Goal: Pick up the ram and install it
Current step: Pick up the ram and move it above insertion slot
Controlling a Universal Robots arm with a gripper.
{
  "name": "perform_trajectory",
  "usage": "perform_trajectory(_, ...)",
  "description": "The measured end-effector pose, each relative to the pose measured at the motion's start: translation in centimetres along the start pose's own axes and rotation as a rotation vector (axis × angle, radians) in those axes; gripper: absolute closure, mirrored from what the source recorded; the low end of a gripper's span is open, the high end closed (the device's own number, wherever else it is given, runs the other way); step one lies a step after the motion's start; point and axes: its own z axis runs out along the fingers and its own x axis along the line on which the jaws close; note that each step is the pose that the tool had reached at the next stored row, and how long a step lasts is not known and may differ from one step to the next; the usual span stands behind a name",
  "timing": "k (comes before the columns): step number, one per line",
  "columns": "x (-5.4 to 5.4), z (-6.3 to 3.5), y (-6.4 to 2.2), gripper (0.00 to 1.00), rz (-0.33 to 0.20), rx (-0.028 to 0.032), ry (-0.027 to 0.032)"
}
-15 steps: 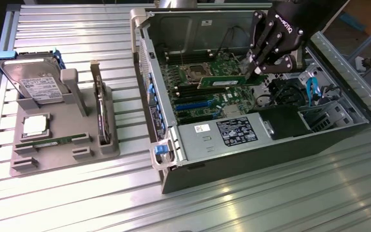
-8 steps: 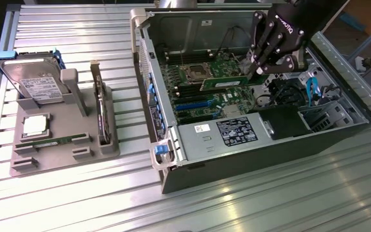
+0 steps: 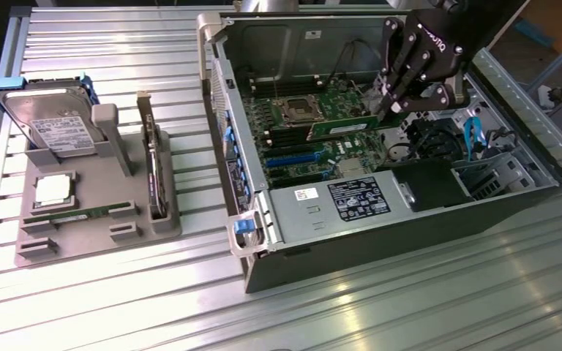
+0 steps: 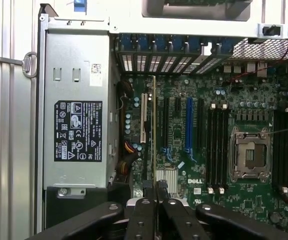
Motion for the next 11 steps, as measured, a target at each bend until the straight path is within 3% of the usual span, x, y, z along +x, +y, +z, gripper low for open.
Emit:
perform_trajectory(3, 0.0, 0.0, 0.02, 0.88, -0.01, 0.0052, 0.0005)
perform_trajectory(11, -0.16, 0.04, 0.03, 0.88, -0.011, 0.0055, 0.0007)
